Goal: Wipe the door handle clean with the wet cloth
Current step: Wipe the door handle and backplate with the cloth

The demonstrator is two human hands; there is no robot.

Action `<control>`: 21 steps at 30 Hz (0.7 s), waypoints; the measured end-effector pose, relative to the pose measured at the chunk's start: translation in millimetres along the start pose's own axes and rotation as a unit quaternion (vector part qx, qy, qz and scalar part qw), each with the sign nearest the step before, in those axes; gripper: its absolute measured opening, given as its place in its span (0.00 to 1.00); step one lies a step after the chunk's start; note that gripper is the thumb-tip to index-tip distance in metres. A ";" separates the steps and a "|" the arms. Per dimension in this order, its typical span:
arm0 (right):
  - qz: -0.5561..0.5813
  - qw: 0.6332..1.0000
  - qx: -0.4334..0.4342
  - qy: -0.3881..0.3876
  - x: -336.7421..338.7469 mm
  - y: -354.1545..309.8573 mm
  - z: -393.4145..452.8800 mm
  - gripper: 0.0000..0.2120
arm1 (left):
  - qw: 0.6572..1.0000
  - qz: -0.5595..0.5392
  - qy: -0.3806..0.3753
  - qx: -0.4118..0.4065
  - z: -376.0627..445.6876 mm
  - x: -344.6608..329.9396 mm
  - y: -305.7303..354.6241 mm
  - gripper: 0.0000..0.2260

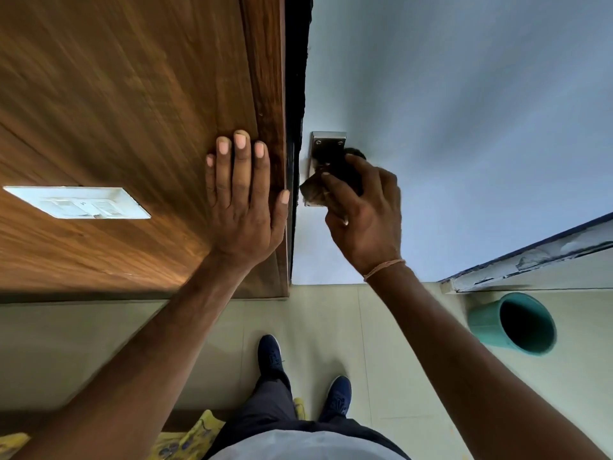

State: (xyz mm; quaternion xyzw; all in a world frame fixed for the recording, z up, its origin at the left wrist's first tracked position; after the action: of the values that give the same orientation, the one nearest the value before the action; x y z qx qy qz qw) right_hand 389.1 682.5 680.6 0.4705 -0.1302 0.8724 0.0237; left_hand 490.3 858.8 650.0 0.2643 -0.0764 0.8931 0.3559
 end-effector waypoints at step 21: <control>0.427 0.811 -0.387 0.102 1.0 47.9 -15.9 0.19 | 1.000 0.013 -0.014 -0.007 2.6 8.0 1.9 0.36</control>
State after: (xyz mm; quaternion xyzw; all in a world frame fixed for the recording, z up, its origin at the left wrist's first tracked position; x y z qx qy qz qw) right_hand 367.7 640.2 663.3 0.2279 -0.6421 0.7146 -0.1581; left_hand 485.3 861.3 656.5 0.2729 -0.0912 0.8933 0.3452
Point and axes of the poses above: each hand's wrist, its own z-axis towards the middle knuckle, its own x-axis out of the back of the hand, y = z × x, the point moved 2 cm from there along z, towards the middle knuckle, and after that the axes turned 1 degree about x, right-handed, at the moved point
